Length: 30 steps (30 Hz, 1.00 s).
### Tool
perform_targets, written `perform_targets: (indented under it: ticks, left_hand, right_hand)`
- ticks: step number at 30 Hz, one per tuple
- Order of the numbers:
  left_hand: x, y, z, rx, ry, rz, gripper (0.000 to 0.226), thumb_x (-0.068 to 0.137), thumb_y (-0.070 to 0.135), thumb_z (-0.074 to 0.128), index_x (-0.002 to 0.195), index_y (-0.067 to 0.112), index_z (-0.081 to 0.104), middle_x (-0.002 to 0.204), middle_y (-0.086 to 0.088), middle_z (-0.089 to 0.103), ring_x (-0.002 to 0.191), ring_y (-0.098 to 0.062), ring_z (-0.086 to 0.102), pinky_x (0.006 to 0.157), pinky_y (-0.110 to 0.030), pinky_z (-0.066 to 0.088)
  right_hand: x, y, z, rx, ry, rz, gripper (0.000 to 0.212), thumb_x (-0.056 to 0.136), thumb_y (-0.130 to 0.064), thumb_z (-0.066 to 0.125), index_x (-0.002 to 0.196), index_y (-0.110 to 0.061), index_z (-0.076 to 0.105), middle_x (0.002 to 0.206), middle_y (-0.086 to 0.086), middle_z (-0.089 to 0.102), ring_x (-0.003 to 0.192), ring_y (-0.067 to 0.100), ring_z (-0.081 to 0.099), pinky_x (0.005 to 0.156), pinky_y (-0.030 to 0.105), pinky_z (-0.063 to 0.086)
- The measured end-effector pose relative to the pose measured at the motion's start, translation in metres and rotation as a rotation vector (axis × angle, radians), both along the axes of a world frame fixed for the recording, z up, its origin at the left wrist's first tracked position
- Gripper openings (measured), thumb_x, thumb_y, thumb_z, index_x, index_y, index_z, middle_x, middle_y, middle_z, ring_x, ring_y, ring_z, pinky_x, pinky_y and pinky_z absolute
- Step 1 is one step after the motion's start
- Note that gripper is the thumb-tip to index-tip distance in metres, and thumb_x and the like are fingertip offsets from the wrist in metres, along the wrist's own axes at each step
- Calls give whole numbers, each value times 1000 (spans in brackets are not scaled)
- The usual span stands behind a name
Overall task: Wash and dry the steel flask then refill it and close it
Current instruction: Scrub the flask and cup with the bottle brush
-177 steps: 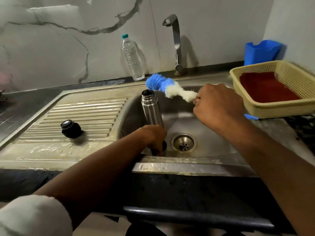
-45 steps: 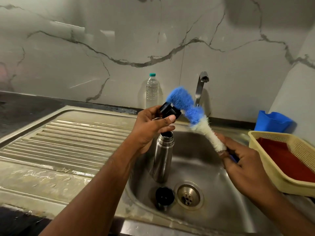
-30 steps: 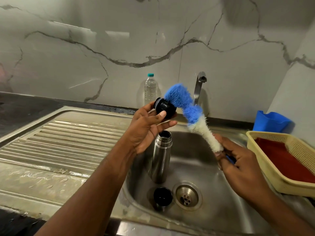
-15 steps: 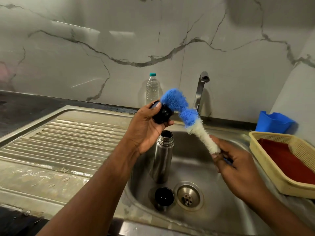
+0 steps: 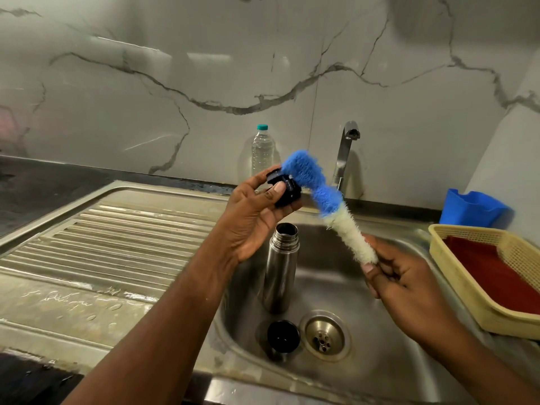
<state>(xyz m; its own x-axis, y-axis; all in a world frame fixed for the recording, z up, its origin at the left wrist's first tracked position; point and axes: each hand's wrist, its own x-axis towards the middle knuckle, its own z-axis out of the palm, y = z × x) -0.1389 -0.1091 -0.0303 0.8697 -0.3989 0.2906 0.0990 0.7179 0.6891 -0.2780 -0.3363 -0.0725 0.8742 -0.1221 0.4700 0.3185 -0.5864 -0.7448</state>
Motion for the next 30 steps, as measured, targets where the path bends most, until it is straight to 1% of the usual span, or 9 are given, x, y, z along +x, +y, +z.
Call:
perform_targets:
  ticks: [4, 7, 11, 17, 20, 22, 24, 27, 30]
  left_hand:
    - [0, -3, -2, 38, 7, 1, 64, 91, -1, 64, 150, -11, 40, 148, -35, 53, 134, -46, 59, 102, -53, 58]
    - [0, -6, -3, 40, 9, -20, 61, 92, -1, 60, 149, -11, 42, 147, -34, 55, 135, -47, 57, 105, -55, 55]
    - [-3, -8, 2, 34, 13, -55, 57, 85, -4, 57, 142, -7, 51, 141, -30, 61, 131, -43, 62, 108, -58, 52]
    - [-9, -11, 5, 35, -16, -75, 52, 79, -8, 56, 131, -6, 56, 132, -24, 65, 126, -36, 64, 109, -48, 53]
    - [-9, -12, 5, 72, -30, -32, 67, 78, -12, 60, 143, -10, 47, 129, -24, 66, 114, -30, 71, 98, -39, 61]
    - [-7, -12, 4, 77, -6, -3, 70, 78, -10, 60, 146, -10, 45, 127, -23, 66, 109, -28, 71, 97, -38, 61]
    - [-4, -10, 5, 30, 33, 2, 58, 77, -10, 58, 136, -8, 54, 128, -22, 66, 114, -30, 70, 103, -42, 59]
    - [-2, -7, 6, -3, 36, -1, 43, 79, -8, 56, 122, -3, 63, 117, -17, 73, 115, -29, 68, 99, -37, 59]
    - [-1, -5, 4, -30, 27, -38, 37, 86, -6, 58, 122, -2, 64, 121, -18, 73, 120, -31, 68, 107, -40, 55]
  right_hand:
    - [-3, 2, 3, -78, -57, -18, 64, 94, 3, 63, 132, -48, 52, 113, -50, 60, 113, -18, 57, 89, 6, 49]
    - [0, -4, 3, -56, -39, -48, 63, 95, 0, 64, 134, -48, 51, 114, -43, 62, 113, -16, 58, 99, 20, 53]
    - [-4, -3, 7, -112, -62, -17, 67, 94, 3, 64, 130, -52, 50, 112, -55, 56, 114, -20, 54, 89, 2, 45]
    - [-3, 4, 4, -123, -80, 15, 67, 93, 3, 64, 131, -51, 49, 115, -52, 56, 114, -16, 56, 89, 5, 47]
    - [0, -1, 3, -108, -66, -24, 67, 95, -2, 65, 129, -57, 48, 115, -51, 58, 112, -13, 59, 88, 14, 53]
    - [-1, -2, 2, -84, -58, -13, 66, 95, -1, 64, 130, -55, 49, 116, -50, 58, 113, -13, 59, 89, 11, 52]
    - [-3, -1, 2, -102, -60, 14, 66, 94, 2, 64, 131, -52, 51, 117, -49, 58, 114, -13, 59, 88, 7, 50]
    - [2, -2, -2, -77, -19, 10, 65, 96, 0, 63, 132, -53, 52, 115, -39, 65, 107, -7, 64, 85, 18, 54]
    - [1, 0, -4, -46, -22, 24, 63, 96, 1, 63, 135, -48, 54, 119, -33, 66, 108, -5, 64, 79, 11, 51]
